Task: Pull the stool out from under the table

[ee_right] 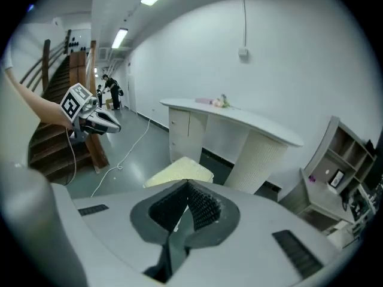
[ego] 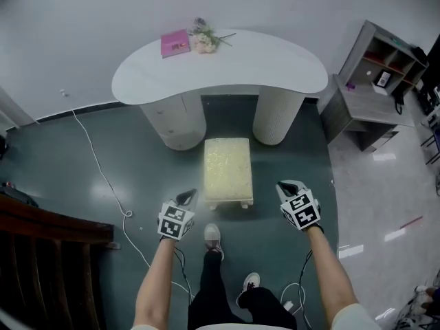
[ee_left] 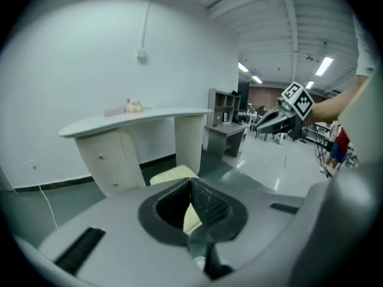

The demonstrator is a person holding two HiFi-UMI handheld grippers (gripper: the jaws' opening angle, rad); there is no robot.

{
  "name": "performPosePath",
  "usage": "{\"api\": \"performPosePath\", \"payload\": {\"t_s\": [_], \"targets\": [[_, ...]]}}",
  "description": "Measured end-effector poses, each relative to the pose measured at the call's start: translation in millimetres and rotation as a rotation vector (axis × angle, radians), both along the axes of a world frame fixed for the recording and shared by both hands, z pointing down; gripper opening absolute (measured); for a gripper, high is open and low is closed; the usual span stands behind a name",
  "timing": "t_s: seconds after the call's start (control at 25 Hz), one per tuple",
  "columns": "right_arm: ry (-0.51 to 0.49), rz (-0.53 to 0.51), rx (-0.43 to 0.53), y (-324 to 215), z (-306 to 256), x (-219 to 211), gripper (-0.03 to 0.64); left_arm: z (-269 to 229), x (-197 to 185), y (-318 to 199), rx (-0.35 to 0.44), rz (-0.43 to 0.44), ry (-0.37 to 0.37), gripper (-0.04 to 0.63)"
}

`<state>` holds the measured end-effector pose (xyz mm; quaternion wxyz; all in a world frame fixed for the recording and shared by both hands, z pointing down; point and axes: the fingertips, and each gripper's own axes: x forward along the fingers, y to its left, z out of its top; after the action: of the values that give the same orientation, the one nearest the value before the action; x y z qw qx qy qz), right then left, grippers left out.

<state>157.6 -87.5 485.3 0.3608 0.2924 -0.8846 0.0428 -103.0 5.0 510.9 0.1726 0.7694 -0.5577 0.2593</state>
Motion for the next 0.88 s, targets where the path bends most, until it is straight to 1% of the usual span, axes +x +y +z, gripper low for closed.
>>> {"api": "performPosePath", "payload": {"t_s": [0.08,0.16,0.28,0.4,0.64,0.88], "targets": [[-0.009,-0.043,0.065,13.8,-52.3,2.4,0.015,-56.4,13.6,9.4,0.084,0.007,-0.01,0.02],[-0.011,-0.092,0.143,29.6,-101.8,3.9,0.015,-102.9,27.9,24.6,0.15,0.031,-0.034,0.02],[-0.018,-0.152,0.235,55.1,-164.8,8.6,0.015,-154.7,49.9,52.6,0.206,0.078,-0.085,0.02],[-0.035,-0.186,0.307,74.2,-216.0,14.9,0.015,-199.2,66.6,76.1,0.25,0.096,-0.126,0.02],[-0.098,-0.18,0.404,102.6,-286.1,24.9,0.015,-278.7,83.3,101.7,0.346,0.089,-0.175,0.02],[-0.152,-0.199,0.462,130.5,-335.4,31.0,0.015,-345.4,101.5,120.1,0.444,0.104,-0.232,0.02]]}}
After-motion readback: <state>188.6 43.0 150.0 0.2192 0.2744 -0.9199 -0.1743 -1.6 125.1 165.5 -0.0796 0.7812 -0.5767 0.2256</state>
